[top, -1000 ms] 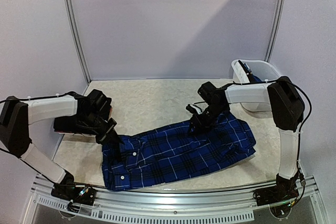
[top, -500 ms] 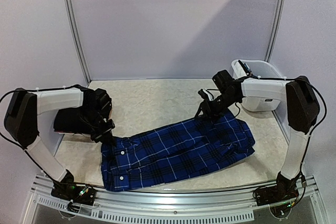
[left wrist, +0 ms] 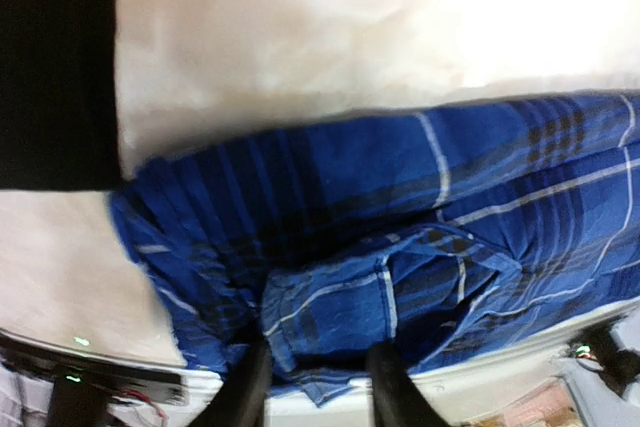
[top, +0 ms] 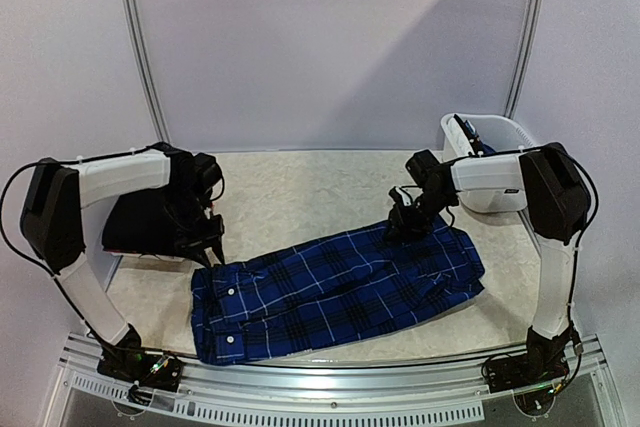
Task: Fold and stack the mixed laundry pile
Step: Fold the 1/3-folded shirt at the center of the board, then rotate the rectangle-folded shirt at the center of the board.
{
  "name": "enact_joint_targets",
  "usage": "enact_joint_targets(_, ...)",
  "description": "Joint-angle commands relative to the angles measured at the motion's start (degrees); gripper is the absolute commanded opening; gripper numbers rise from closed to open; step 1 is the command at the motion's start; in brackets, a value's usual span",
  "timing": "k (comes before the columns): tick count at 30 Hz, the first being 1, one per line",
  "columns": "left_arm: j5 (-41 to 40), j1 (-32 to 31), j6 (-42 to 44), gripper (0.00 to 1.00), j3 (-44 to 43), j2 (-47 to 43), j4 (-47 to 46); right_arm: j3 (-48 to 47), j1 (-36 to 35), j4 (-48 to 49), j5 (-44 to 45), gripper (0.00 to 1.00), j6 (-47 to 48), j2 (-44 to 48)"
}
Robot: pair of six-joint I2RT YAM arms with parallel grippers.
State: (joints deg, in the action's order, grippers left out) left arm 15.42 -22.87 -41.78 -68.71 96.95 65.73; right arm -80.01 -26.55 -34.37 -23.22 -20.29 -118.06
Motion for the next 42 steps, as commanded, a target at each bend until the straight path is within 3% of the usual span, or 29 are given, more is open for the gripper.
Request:
enact_joint_targets(1, -15.67, -2.56, 2.89, 0.47, -7.64, -2.34, 9.42, 1.21, 0.35, -3.13, 5.23, 0.42, 0.37, -0.04)
enact_joint_targets(4, -23.67, -5.01, 5.18, 0.63, -12.97, -3.73, 11.67, 0.86, 0.25, -4.38, 5.00, 0.42, 1.61, 1.74)
enact_joint_targets(6, -24.98, -7.40, 8.87, 0.65, -15.36, -3.49, 10.56, 0.35, 0.18, -5.22, 4.19, 0.42, 2.90, 3.16)
enact_joint_targets(12, -22.40, -16.44, 23.10, 0.61, -15.97, -2.09, -0.21, 2.37, 0.03, -8.49, 3.45, 0.43, 4.36, 10.99)
enact_joint_targets(18, -9.85, -18.27, 27.81, 0.58, -16.64, 4.56, -4.30, 11.61, -2.94, -10.06, 3.07, 0.44, 1.54, 22.28)
enact_joint_targets(24, -8.02, -20.48, 31.80, 0.56, -17.23, 11.95, -6.87, 21.86, -10.67, -10.17, 7.22, 0.44, -1.19, 29.62)
enact_joint_targets(33, -9.00, -20.56, 34.17, 0.55, -15.15, 17.13, -8.62, 29.57, -15.51, -5.64, 10.13, 0.44, -6.87, 29.87)
enact_joint_targets(42, -9.63, -20.37, 32.16, 0.54, -10.72, 19.45, -12.61, 25.67, -15.46, -7.38, 14.73, 0.44, -7.31, 21.36)
